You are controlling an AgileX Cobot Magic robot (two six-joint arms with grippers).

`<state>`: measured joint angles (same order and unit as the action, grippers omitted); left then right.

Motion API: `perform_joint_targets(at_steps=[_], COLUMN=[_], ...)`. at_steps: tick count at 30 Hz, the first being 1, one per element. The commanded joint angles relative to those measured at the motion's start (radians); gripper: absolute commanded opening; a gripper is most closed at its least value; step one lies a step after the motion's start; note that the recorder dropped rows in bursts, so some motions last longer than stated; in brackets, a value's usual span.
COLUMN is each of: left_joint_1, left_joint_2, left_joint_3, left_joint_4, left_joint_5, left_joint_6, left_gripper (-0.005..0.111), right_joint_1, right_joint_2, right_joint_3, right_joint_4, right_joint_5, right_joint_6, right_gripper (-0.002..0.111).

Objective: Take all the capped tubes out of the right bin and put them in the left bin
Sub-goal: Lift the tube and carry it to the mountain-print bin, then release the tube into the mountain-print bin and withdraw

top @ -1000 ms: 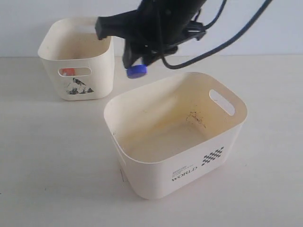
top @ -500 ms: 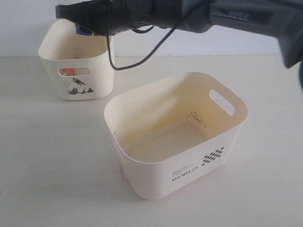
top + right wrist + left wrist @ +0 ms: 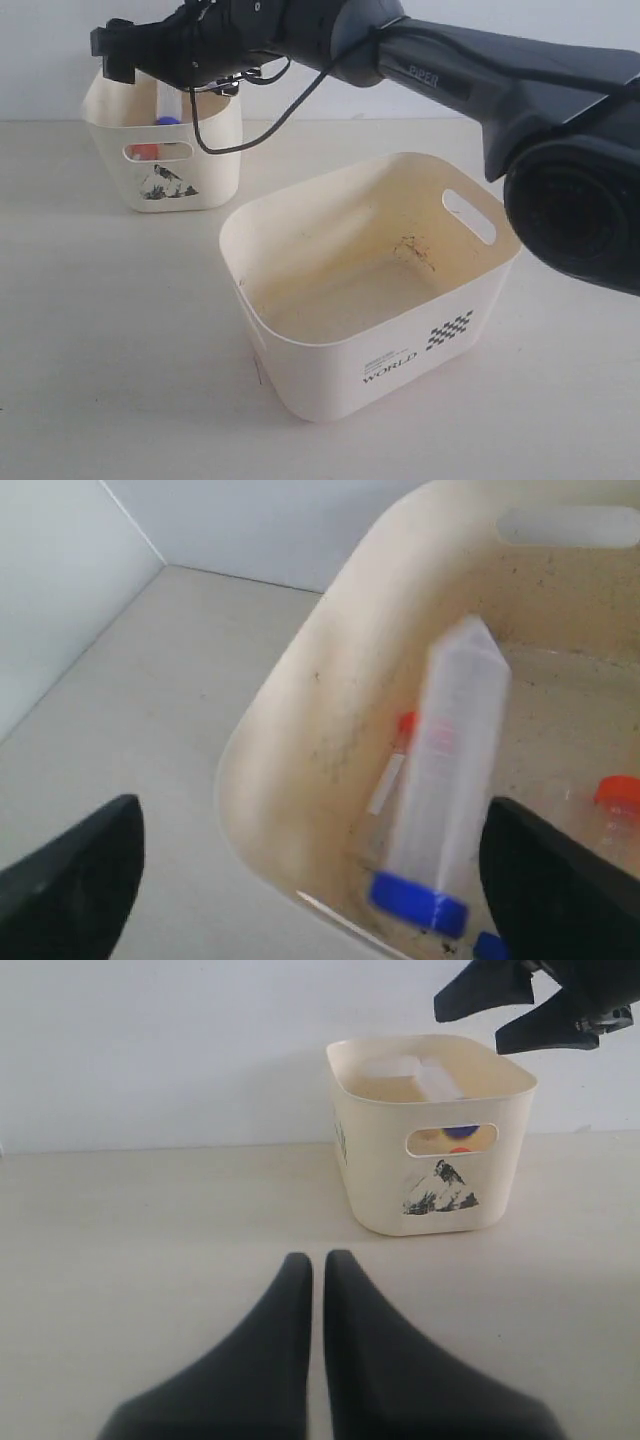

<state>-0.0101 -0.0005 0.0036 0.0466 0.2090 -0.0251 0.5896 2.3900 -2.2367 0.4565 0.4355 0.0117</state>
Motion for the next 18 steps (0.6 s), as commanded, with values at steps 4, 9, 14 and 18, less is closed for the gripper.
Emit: perform_joint_targets(at_steps=[4,9,14,18], left_joint_1=[0.000,0.000,0.000,0.000], left_joint_2=[0.000,0.000,0.000,0.000], left_joint_3=[-0.004,-0.004,-0.004,-0.004], left_joint_4=[0.002,0.002,0.002,0.002], left_joint_5=[0.000,0.000,0.000,0.000], left_joint_6=[-0.010,-0.010,-0.010,-0.010], left_gripper=[0.004,0.004,0.004,0.004], right_joint_1=[0.002,0.021,0.077,0.141], right_joint_2=[-0.055,-0.164,-0.371,-0.582], right_joint_3=[-0.009,-0.009,-0.009,0.018], right_joint_4=[0.009,0.004,-0.075,-0.420], right_joint_5=[0.199,0.530,0.760,0.786], right_joint_6=[0.157,0.052,0.022,0.159], right_gripper=[0.003,0.000,0.000,0.000])
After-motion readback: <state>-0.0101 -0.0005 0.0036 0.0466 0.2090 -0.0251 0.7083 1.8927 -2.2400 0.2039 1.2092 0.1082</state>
